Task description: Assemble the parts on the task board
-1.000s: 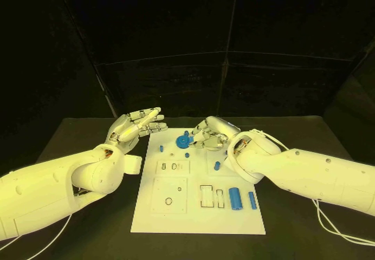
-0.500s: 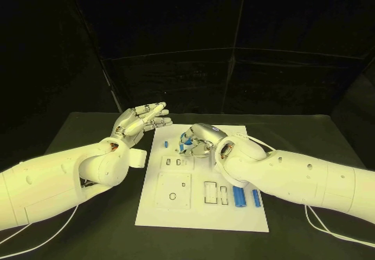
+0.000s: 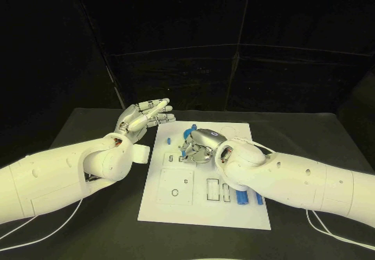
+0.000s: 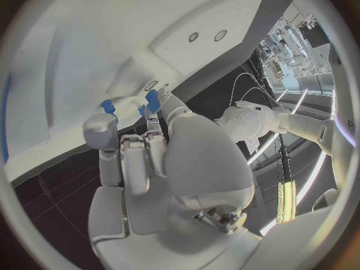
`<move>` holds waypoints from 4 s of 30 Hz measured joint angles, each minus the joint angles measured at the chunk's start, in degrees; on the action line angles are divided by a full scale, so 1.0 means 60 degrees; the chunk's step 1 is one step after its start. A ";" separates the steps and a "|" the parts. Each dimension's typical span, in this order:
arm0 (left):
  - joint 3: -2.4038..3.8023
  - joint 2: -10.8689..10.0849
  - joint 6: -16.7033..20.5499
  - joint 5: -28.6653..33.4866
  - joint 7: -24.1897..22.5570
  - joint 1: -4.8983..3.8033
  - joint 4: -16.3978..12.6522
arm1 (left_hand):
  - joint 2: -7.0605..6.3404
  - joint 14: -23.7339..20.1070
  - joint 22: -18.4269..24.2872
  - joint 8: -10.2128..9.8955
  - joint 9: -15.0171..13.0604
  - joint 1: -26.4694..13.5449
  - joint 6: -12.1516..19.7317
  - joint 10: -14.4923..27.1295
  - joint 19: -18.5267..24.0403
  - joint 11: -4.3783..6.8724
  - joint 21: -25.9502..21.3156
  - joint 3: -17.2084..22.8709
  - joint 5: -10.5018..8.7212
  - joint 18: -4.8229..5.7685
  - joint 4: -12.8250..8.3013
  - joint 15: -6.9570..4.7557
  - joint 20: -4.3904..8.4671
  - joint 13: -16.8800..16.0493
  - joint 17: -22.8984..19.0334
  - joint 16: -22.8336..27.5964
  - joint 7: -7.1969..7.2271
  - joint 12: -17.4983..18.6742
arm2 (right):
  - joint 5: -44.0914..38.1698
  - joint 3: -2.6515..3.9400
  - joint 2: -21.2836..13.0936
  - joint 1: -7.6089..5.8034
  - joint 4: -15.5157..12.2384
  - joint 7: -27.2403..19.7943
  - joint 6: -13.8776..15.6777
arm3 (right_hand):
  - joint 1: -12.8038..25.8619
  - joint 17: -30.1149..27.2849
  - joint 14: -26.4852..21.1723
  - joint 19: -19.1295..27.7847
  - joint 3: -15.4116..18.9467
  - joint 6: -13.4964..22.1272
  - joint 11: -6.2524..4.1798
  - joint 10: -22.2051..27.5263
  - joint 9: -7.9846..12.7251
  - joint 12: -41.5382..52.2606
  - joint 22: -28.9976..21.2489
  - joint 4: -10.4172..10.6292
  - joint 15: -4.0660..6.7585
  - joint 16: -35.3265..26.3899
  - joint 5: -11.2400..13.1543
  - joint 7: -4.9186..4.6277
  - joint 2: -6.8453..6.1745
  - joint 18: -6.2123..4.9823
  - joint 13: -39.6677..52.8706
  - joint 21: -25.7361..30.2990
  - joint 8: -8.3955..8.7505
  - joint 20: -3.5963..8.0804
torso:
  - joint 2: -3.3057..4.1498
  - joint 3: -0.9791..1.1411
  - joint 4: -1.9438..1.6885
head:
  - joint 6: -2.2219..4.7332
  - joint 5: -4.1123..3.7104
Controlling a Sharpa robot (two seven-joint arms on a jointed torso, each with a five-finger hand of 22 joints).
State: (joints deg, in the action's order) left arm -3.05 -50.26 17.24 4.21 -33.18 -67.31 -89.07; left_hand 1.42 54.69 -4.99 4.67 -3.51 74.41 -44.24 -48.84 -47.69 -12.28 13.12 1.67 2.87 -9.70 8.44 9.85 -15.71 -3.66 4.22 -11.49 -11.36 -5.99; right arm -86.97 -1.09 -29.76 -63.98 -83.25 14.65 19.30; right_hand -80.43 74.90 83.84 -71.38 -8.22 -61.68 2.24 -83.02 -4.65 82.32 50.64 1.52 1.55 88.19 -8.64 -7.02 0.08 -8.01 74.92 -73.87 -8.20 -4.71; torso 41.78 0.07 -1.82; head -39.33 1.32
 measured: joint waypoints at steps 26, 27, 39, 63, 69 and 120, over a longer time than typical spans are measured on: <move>-0.0001 0.0040 -0.0001 0.0003 0.0022 -0.0001 0.0034 | 0.0000 0.0000 0.0021 -0.0037 0.0000 0.0000 0.0073 0.0000 -0.0034 0.0000 -0.0041 -0.0026 0.0000 0.0000 -0.0026 0.0000 -0.0034 0.0000 -0.0009 0.0066 0.0000 0.0039 | -0.0171 0.0023 0.0011 0.0066 0.0167 0.0018 -0.0491 | 0.0050 0.0007 0.0000 0.0000 -0.0020 -0.0029 0.0000 0.0000 -0.0011 0.0000 -0.0072 0.0036 0.0000 0.0000 0.0020 0.0016 -0.0053 0.0000 0.0000 0.0000 0.0008 0.0000 | -0.0003 -0.0003 0.0004 | -0.0074 -0.0003; -0.0001 0.0041 -0.0001 0.0003 0.0023 -0.0001 0.0033 | 0.0000 0.0000 0.0020 -0.0037 0.0000 0.0000 0.0073 0.0000 -0.0034 0.0000 -0.0041 -0.0026 0.0000 0.0001 -0.0026 0.0000 -0.0034 0.0000 -0.0009 0.0066 0.0001 0.0040 | -0.0188 0.0024 0.0005 0.0067 0.0156 0.0028 -0.0505 | 0.0098 0.0007 0.0000 0.0000 -0.0024 -0.0041 0.0000 0.0000 -0.0011 0.0000 -0.0072 0.0033 0.0000 0.0000 0.0020 0.0028 -0.0102 0.0000 0.0000 0.0000 0.0008 0.0000 | -0.0003 -0.0004 0.0004 | -0.0074 -0.0009; -0.0001 0.0049 -0.0001 0.0003 0.0033 -0.0001 0.0029 | 0.0000 -0.0001 0.0019 -0.0037 0.0000 0.0000 0.0073 0.0000 -0.0034 0.0000 -0.0041 -0.0026 0.0000 0.0001 -0.0026 -0.0001 -0.0034 0.0000 -0.0008 0.0066 0.0001 0.0039 | -0.0362 0.0039 -0.0002 0.0067 0.0111 0.0106 -0.0653 | 0.0187 0.0006 0.0000 0.0036 -0.0043 -0.0040 0.0001 0.0000 0.0000 0.0000 -0.0108 0.0014 0.0000 0.0000 0.0021 0.0060 -0.0191 -0.0001 0.0000 0.0000 0.0009 0.0036 | -0.0006 -0.0005 0.0004 | -0.0099 -0.0050; -0.0001 0.0044 -0.0001 0.0005 0.0039 0.0000 0.0019 | 0.0040 -0.0001 0.0030 -0.0037 0.0000 -0.0039 0.0108 0.0000 -0.0034 0.0000 -0.0041 -0.0026 0.0000 0.0001 -0.0025 -0.0001 -0.0034 0.0000 -0.0007 0.0065 0.0036 0.0039 | -0.0487 0.0008 0.0041 0.0130 0.0117 0.0311 -0.0627 | 0.0672 0.0004 0.0036 0.0093 -0.0035 0.0445 0.0156 0.0226 0.0088 -0.0159 -0.0210 0.0079 -0.0036 0.0000 -0.0092 -0.0210 -0.0612 -0.0001 0.0000 0.0036 0.0295 -0.0021 | -0.0002 -0.0005 -0.0005 | -0.0127 -0.0038; -0.0001 0.0041 -0.0002 0.0005 0.0041 0.0000 0.0019 | 0.0040 -0.0001 0.0029 -0.0037 0.0000 -0.0039 0.0108 0.0000 -0.0034 0.0000 -0.0041 -0.0026 0.0000 0.0001 -0.0025 -0.0001 -0.0033 0.0000 -0.0006 0.0065 0.0036 0.0039 | -0.0499 0.0000 0.0042 0.0146 0.0111 0.0387 -0.0522 | 0.0769 0.0003 0.0036 0.0107 0.0038 0.0477 0.0156 0.0225 0.0089 -0.0159 -0.0227 0.0151 -0.0036 0.0000 -0.0146 -0.0184 -0.0690 0.0000 0.0000 0.0037 0.0295 -0.0035 | -0.0002 -0.0004 -0.0004 | -0.0121 -0.0018; -0.0234 0.0771 -0.3009 -0.7945 0.7488 -0.1227 0.1195 | 0.0219 0.4912 -0.9517 0.2075 -0.2065 -0.1451 -0.3227 -0.4429 -0.5998 0.2218 1.0024 -0.1201 0.0000 0.0738 0.0646 -0.2430 0.2382 -0.5998 1.1788 -1.2946 0.1297 -0.6967 | 0.4971 0.0620 -0.3731 -0.0976 -0.0803 -0.3197 0.0829 | -0.0591 0.0001 0.0033 0.0823 0.1836 0.2127 0.0480 0.1163 0.0081 -0.0828 -0.1679 0.1916 -0.0412 -0.0452 -0.0779 -0.0437 -0.0834 -0.0001 -0.0653 0.0813 -0.0268 -0.0338 | -0.0469 0.0197 0.0021 | -0.0215 0.0168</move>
State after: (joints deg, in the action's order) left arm -4.46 -45.63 -0.81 -43.47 11.75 -74.68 -81.90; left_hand 2.73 84.16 -62.10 17.13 -15.90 65.70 -63.61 -75.41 -83.68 1.03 73.26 -5.53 2.87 -5.27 12.32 -4.73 -1.42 -39.65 74.95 -89.16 -3.58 -47.80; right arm -57.15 2.64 -52.15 -69.83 -88.07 -4.53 24.28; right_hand -83.98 74.91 84.04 -66.44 2.80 -48.92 5.12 -76.03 -4.17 77.35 40.57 13.02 -0.92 85.48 -13.32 -9.64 -4.93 -8.02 71.00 -68.99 -9.81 -6.74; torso 38.97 1.25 -1.70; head -40.62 2.33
